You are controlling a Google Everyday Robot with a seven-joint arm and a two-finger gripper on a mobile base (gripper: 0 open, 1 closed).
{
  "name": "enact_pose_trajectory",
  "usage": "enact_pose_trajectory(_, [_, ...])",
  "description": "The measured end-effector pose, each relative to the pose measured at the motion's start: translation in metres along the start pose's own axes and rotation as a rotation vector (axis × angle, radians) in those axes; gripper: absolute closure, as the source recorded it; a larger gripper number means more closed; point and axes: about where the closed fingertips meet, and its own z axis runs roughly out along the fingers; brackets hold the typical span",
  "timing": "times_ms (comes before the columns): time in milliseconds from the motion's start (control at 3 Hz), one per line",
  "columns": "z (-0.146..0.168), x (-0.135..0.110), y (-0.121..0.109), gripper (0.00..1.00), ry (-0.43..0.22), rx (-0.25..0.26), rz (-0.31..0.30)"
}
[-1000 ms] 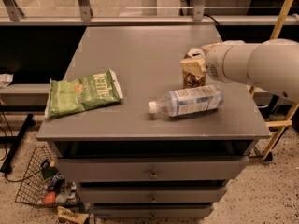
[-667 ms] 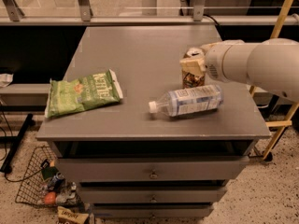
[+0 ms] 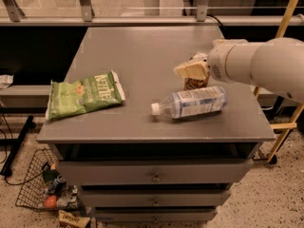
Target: Move orange can near blue plastic bottle
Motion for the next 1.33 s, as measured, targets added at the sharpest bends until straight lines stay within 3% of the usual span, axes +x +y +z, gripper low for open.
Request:
enact_pose_trajectory(667, [0.001, -0.009, -0.004, 0.00, -0.011, -0.010, -0.008])
enact_pose_trajectory(1000, [-0.014, -0.039, -0.029, 0.00, -0.060, 0.029, -0.031])
enact_pose_trajectory(1333, [-0.034, -0.066, -0.057, 0.00, -0.132, 0.099, -0.033])
